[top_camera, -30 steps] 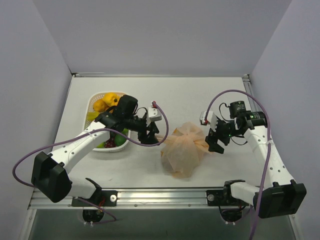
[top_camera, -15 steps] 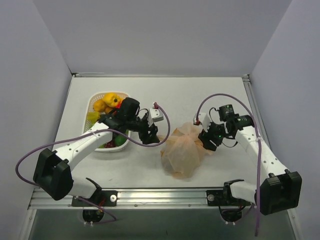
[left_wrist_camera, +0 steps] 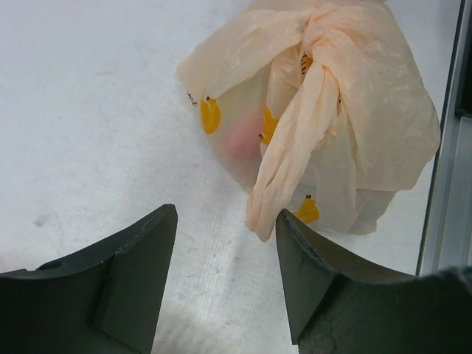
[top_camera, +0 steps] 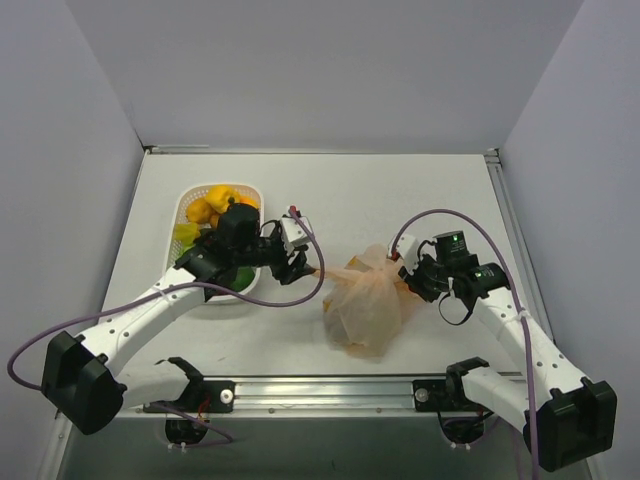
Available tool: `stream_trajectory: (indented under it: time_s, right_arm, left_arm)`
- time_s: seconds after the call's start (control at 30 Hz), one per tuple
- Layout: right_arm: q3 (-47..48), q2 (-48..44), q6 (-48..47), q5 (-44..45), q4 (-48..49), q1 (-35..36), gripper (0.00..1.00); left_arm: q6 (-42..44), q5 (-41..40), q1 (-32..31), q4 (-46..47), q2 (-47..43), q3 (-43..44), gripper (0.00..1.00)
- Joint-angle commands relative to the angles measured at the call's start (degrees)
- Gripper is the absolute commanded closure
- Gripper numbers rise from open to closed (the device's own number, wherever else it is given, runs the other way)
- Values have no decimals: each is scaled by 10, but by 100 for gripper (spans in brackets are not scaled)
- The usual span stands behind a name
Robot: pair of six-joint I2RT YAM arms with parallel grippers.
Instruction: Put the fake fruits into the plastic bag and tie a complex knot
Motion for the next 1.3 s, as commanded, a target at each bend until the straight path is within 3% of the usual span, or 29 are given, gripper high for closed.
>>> stream_trajectory:
  time_s: [0.0, 0.13, 0.4, 0.6, 0.8, 0.97, 1.07, 1.2, 1.27]
  right_arm:
    - [-2, -11, 26, 19, 19, 5, 89]
    - [2, -13, 36, 20, 18, 9, 100]
    - [16, -16, 34, 17, 5, 13, 100]
    - [21, -14, 20, 13, -2, 16, 100]
    - [20, -10, 11, -1, -10, 16, 100]
    - [26, -6, 8, -8, -16, 16, 100]
    - [27, -5, 8, -5, -14, 16, 100]
    - [19, -10, 2, 18, -14, 16, 100]
    - [10, -19, -10, 36, -11, 16, 100]
  left_arm:
    - [15, -21, -12, 60, -18, -3, 34]
    - [37, -24, -34, 67, -5, -4, 35]
    - [81, -111, -76, 99, 29, 6, 41]
    - [117, -108, -88, 96, 57, 6, 42]
    - [150, -183, -112, 200, 52, -35, 45]
    - [175, -191, -127, 266, 55, -61, 52]
    - [180, -207, -134, 268, 69, -59, 67]
    - [187, -252, -140, 269, 81, -60, 97]
    - [187, -289, -140, 260, 80, -60, 100]
